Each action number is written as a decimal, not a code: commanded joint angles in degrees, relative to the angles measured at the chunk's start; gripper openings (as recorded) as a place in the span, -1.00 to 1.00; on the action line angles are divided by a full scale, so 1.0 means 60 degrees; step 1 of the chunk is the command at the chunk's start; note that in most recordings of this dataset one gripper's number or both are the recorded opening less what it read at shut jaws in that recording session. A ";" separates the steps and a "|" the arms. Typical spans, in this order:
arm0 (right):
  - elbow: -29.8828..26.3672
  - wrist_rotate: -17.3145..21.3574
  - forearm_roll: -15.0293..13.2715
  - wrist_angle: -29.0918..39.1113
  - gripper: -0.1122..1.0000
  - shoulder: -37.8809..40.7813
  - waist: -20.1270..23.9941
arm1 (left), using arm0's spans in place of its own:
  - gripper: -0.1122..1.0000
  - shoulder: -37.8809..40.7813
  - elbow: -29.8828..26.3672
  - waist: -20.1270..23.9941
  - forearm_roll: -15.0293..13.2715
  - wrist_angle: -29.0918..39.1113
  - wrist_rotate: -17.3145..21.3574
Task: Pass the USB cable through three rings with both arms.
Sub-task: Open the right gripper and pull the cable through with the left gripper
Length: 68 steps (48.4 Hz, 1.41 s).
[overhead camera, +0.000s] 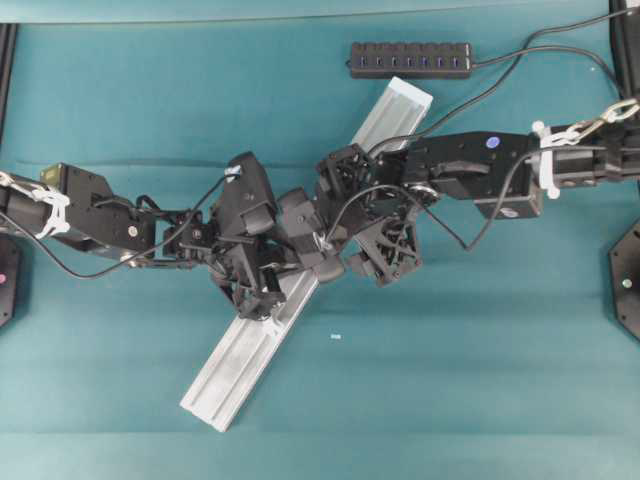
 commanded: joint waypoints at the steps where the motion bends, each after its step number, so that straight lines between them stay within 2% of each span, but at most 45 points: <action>1: -0.0044 0.0293 0.0029 -0.0015 0.74 -0.0249 0.0000 | -0.61 -0.0410 -0.0015 -0.0073 0.0029 -0.0059 0.0015; 16: 0.0381 0.1025 0.0015 -0.0088 0.70 -0.0835 -0.0044 | -0.61 -0.1230 0.0308 -0.0117 0.0029 0.0073 -0.0264; 27: 0.0615 0.1406 -0.0015 -0.0571 0.69 -0.1230 -0.0044 | -0.61 -0.1875 0.0586 -0.0205 0.0029 0.0220 -0.0630; 36: 0.0527 0.1465 -0.0015 -0.1128 0.68 -0.1201 0.0029 | -0.61 -0.2344 0.0718 -0.0366 0.0029 0.0249 -0.1055; 47: 0.0498 0.1479 -0.0015 -0.1816 0.61 -0.1128 0.0264 | -0.61 -0.2827 0.0908 -0.0454 0.0029 0.0938 -0.1875; 68: 0.0264 0.1479 -0.0015 -0.2534 0.61 -0.0381 0.0571 | -0.61 -0.3369 0.0879 -0.0513 0.0015 0.1274 -0.1934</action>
